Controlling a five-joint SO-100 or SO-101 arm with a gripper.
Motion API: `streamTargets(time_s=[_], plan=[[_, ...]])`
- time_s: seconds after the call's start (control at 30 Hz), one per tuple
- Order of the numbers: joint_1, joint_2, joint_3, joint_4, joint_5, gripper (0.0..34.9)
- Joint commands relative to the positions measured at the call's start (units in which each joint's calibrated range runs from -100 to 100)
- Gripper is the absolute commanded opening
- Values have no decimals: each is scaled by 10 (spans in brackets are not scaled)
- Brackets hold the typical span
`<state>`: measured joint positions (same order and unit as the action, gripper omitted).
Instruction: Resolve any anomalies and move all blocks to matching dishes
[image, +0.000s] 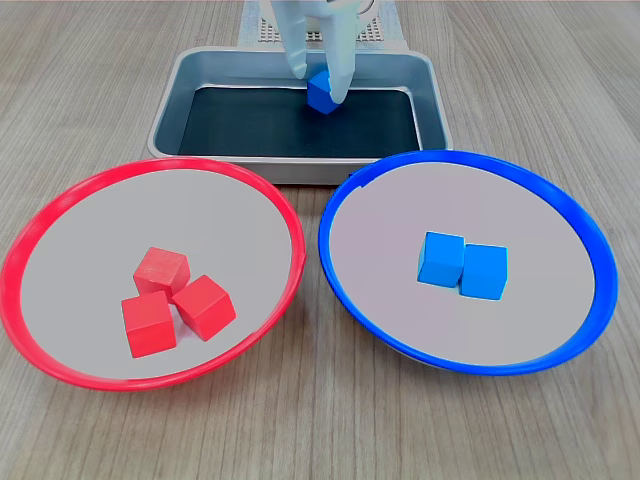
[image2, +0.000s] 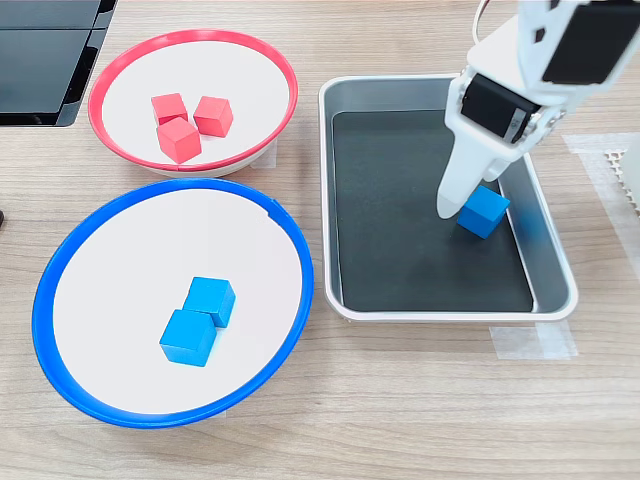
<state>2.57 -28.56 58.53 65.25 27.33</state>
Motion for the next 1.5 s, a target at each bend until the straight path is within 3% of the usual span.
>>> streamTargets(time_s=[0.0,0.17,0.3,0.37,0.4,0.43,0.67,0.9,1.13,1.37,1.4,1.47], plan=[[-3,-1,11,-13,13,193],[-12,1,28,-21,27,179],[-24,5,37,-33,31,138],[-30,8,37,-39,31,89],[-36,11,38,-46,29,11],[-37,11,38,-50,28,5],[-73,22,-57,-63,-15,3],[-102,199,-406,-90,-147,3],[-116,386,-583,-187,-175,3],[-118,481,-654,-229,-173,5],[-118,489,-656,-233,-171,20],[-117,496,-654,-235,-168,88]])
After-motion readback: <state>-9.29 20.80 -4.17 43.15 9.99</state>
